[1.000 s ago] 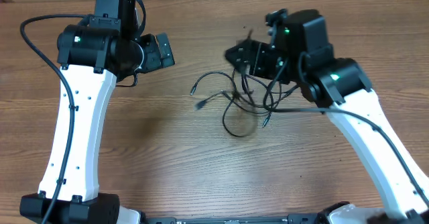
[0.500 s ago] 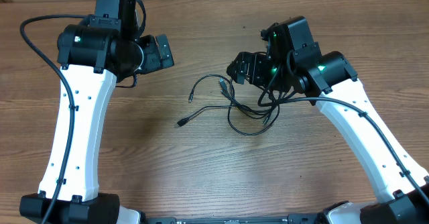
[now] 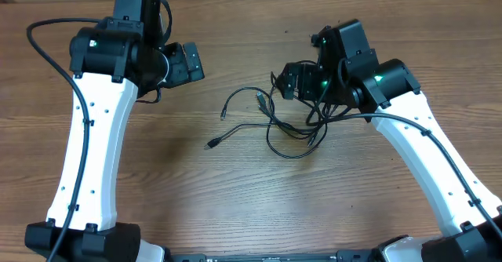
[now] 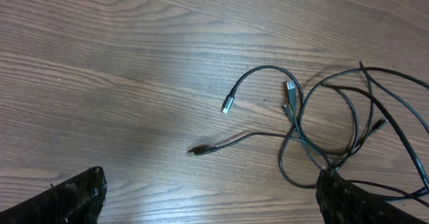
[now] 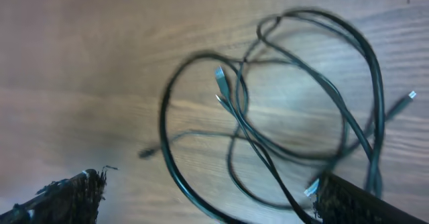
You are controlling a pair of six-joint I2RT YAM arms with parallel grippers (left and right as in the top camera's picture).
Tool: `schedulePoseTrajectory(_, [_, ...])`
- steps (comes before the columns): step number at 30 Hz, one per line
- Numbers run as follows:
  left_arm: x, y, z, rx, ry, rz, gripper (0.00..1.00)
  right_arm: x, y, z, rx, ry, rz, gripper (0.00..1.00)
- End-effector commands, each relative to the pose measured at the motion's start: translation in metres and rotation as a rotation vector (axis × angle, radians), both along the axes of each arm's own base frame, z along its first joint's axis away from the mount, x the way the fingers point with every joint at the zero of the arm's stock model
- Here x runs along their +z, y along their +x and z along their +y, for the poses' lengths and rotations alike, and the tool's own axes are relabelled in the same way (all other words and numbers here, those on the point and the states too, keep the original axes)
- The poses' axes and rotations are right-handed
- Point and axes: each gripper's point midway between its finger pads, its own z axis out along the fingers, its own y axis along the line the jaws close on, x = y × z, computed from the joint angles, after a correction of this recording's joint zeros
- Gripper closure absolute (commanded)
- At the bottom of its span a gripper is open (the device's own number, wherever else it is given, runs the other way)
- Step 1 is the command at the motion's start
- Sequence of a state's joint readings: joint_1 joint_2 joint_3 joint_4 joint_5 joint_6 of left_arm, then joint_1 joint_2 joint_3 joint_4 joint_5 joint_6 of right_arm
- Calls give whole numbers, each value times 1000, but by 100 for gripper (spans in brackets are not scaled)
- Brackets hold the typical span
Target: Untangle cables
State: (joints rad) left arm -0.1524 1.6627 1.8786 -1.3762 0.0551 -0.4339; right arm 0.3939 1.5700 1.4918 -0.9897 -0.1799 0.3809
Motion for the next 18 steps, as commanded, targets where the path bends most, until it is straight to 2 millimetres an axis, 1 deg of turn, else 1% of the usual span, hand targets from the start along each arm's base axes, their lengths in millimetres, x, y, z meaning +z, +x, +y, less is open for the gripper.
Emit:
schedulePoseTrajectory(1, [-6, 2, 1, -12, 11, 18, 0, -1, -9, -3, 117, -60, -22, 0])
schedulePoseTrajectory(4, [-6, 2, 1, -11, 11, 18, 0, -5, -15, -6, 186, -100, -22, 0])
schedulePoseTrajectory(7, [-6, 3, 0, -11, 10, 14, 1, -5, -16, -4, 237, -112, -39, 0])
schedulePoseTrajectory(9, [-6, 3, 0, -4, 8, 14, 1, -4, -19, 2, 301, -95, -50, 0])
schedulePoseTrajectory(10, [-6, 3, 0, -5, 8, 15, 0, -3, -22, 8, 347, -71, -54, 0])
schedulePoseTrajectory(14, [-6, 3, 1, -4, 9, 15, 1, -5, -28, 20, 416, -37, -48, 1])
schedulePoseTrajectory(17, [-6, 3, 1, -3, 12, 15, 1, -14, -29, 25, 446, -48, -32, 3])
schedulePoseTrajectory(18, [-6, 3, 1, -3, 12, 16, 0, -20, -28, 26, 448, -54, -19, 5])
